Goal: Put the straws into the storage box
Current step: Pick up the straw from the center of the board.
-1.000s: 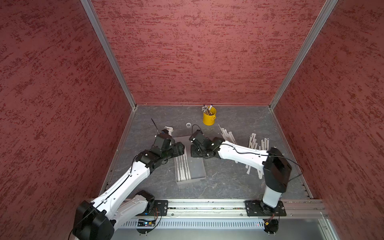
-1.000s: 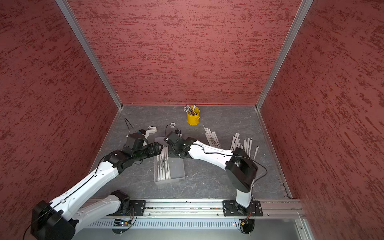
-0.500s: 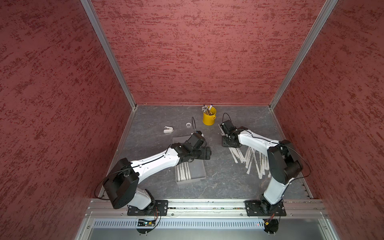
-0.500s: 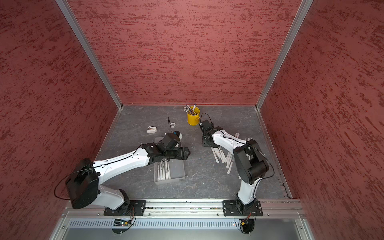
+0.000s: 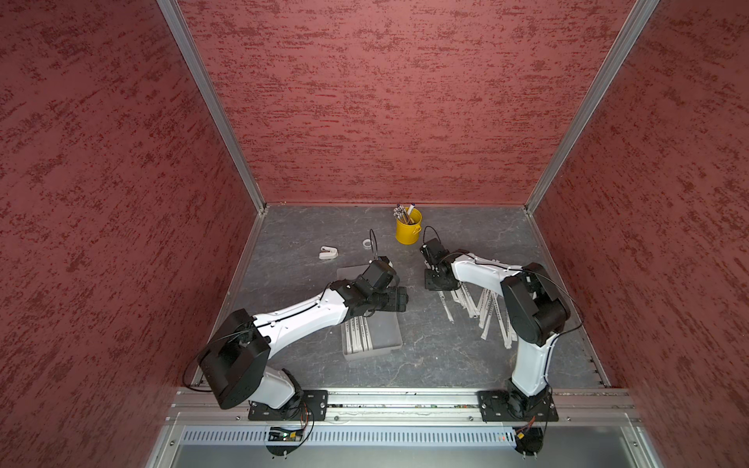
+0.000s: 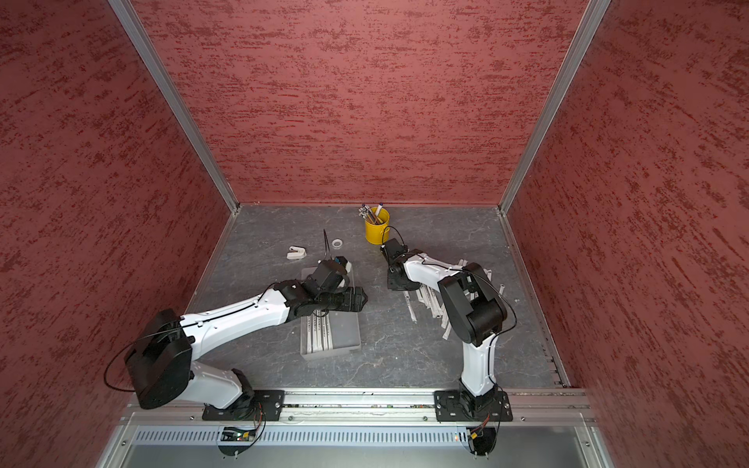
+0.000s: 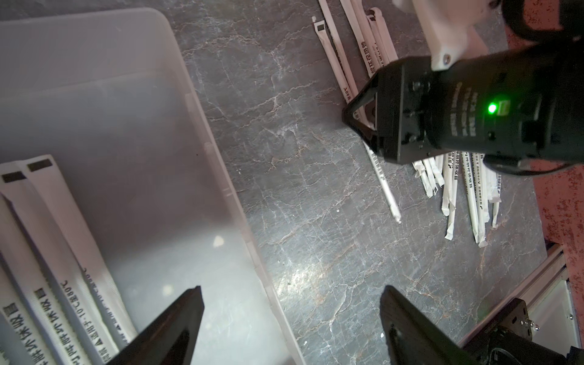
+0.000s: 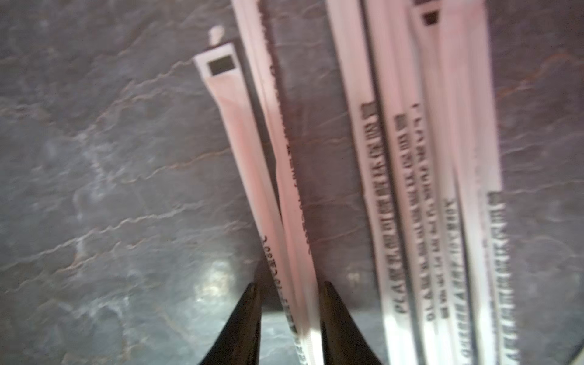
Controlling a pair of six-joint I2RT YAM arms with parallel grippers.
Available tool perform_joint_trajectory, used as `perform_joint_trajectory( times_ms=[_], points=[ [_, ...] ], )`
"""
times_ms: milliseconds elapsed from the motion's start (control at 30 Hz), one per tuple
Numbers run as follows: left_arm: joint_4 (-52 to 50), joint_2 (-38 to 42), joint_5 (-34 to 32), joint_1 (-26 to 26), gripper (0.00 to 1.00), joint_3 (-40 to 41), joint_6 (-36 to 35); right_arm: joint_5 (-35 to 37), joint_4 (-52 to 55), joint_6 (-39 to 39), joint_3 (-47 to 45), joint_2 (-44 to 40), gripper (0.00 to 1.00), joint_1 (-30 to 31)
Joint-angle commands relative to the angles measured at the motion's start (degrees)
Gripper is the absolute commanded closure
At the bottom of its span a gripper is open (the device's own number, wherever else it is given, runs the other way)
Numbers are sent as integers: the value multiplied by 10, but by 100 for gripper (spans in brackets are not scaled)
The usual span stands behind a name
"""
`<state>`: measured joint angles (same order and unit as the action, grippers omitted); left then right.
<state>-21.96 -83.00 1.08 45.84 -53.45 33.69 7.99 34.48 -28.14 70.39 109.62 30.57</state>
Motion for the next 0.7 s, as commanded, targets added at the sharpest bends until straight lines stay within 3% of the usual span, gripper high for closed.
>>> perform_joint_trajectory(
  times_ms=[0,100,233,333,533,667],
  points=[
    [5,24,-9,-9,10,13,-3,-57,-5,-42,-30,-30,68,27],
    [2,35,-8,-18,10,21,-4,-82,4,-61,-42,-55,66,39],
    [-3,50,-8,-31,10,31,-7,-27,48,-51,-23,-94,58,36],
    [-3,64,-8,-45,10,40,-8,-12,71,-38,8,-83,58,37],
    [-5,95,0,-75,10,66,-6,-7,44,-46,38,-42,75,39],
    [-7,109,8,-90,10,81,-5,4,43,-41,65,-7,76,39]
  ],
)
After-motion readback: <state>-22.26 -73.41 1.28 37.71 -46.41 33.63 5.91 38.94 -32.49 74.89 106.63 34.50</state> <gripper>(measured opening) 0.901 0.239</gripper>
